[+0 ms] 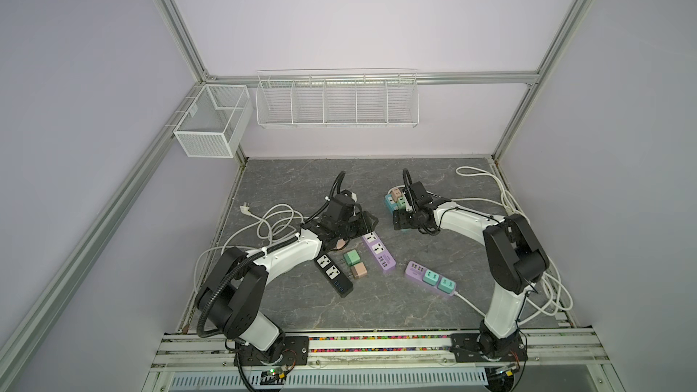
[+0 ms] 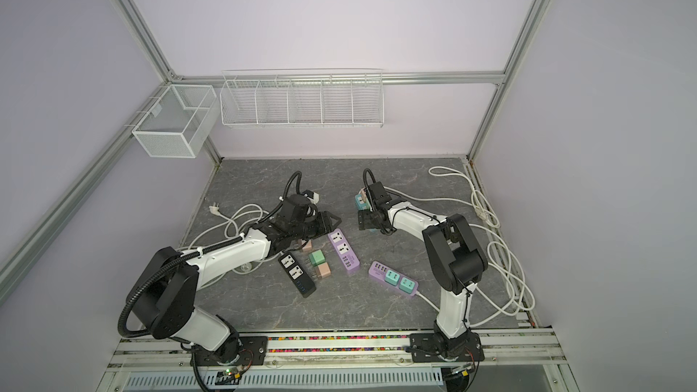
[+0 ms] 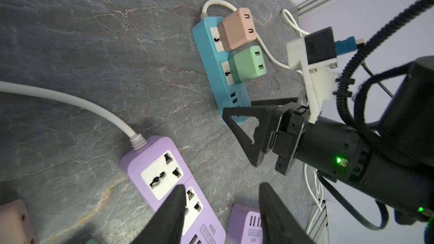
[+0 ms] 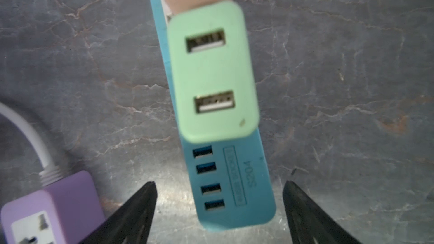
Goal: Pull the plug off the socket
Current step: 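Move the right gripper onto the green adapter while the left gripper reaches the teal strip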
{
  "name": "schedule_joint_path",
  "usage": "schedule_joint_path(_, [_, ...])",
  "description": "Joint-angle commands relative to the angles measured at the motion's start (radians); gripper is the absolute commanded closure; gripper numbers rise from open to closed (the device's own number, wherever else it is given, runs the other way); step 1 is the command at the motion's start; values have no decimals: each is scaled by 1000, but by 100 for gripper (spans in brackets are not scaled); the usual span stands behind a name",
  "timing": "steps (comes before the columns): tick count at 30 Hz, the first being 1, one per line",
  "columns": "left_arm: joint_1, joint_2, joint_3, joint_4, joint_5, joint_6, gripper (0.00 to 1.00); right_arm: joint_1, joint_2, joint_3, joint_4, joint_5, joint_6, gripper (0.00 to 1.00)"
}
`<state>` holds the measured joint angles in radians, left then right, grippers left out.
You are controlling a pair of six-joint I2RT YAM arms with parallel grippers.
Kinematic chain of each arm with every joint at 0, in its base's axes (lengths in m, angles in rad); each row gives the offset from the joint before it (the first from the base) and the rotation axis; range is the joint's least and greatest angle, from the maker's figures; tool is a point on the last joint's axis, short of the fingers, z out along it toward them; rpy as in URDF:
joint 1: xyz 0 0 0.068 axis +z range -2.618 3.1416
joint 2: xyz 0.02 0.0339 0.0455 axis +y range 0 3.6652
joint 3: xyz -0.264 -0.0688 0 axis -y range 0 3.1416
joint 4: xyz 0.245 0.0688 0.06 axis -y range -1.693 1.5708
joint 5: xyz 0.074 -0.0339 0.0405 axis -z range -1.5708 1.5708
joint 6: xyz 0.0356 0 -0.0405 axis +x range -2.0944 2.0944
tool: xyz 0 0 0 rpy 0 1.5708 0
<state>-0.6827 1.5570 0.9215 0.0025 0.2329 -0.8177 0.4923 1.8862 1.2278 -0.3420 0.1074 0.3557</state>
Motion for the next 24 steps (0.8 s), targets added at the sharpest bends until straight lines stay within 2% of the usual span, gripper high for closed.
schedule_joint_path(1, [2, 13, 40, 18, 7, -5, 48, -15, 33, 28, 17, 6, -23, 17])
schedule_joint_path(10, [2, 31, 37, 36, 3, -14, 46, -14, 64, 40, 27, 3, -55, 30])
schedule_joint_path(24, [-17, 57, 37, 56, 19, -35, 44, 9, -22, -90, 68, 8, -54, 49])
